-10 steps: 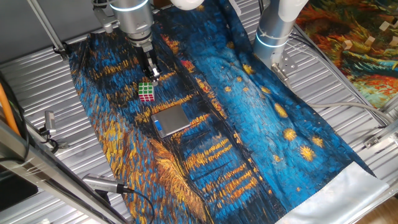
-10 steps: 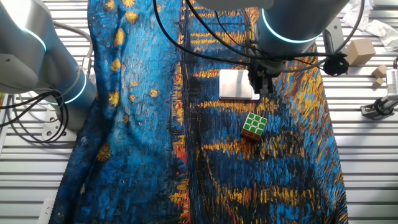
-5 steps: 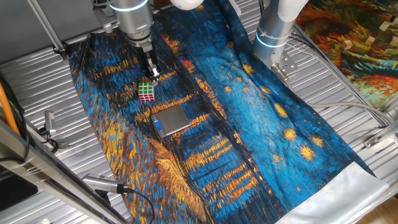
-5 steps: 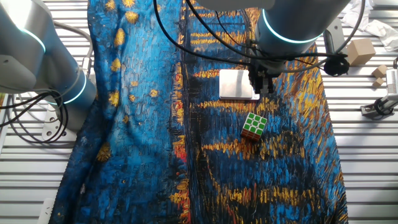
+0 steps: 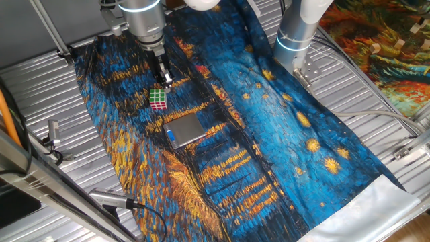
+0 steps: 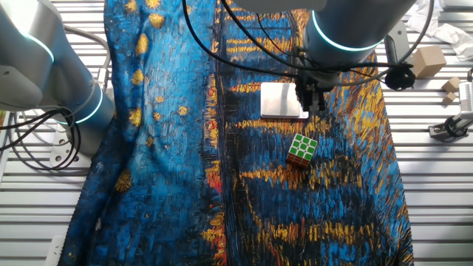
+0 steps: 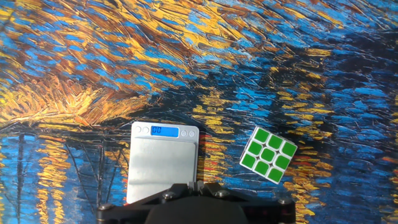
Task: Place the block on the scale
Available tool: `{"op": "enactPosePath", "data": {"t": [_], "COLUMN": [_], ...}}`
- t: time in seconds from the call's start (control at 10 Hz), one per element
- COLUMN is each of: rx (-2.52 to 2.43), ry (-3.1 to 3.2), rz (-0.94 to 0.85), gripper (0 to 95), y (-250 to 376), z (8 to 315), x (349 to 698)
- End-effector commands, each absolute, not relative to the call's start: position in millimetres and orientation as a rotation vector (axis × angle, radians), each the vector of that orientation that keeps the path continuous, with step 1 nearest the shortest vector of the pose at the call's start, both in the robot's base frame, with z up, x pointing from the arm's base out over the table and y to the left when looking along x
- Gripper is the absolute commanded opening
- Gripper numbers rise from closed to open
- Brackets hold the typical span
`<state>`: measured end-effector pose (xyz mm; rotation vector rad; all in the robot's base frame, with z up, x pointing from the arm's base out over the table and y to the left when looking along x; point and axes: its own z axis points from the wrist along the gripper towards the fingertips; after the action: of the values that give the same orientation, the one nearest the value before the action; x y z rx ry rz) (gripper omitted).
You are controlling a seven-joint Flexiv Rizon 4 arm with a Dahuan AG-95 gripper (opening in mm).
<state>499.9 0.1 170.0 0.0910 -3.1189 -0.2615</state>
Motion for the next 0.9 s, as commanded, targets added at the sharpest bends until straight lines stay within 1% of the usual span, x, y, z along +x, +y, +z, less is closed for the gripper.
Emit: {"op": "enactPosePath", "data": {"t": [0.1, 0.3, 0.5, 0.6, 0.7, 0.9], "rx": [0.088, 0.086, 0.185, 0.322, 0.331, 0.371], "ry": [-3.118, -3.118, -3.123, -3.106, -3.104, -3.088], "rz": [-0.259, -0.257, -0.159, 0.111, 0.115, 0.205], "gripper": [0.0, 0.0, 0.0, 0.0, 0.0, 0.0], "y": [-1.6, -5.7, -8.3, -9.3, -9.0, -8.8], "z": [170.1, 171.8, 173.2, 174.0, 173.5, 171.1], "x": [503.9, 514.5, 521.1, 523.3, 522.5, 522.4]}}
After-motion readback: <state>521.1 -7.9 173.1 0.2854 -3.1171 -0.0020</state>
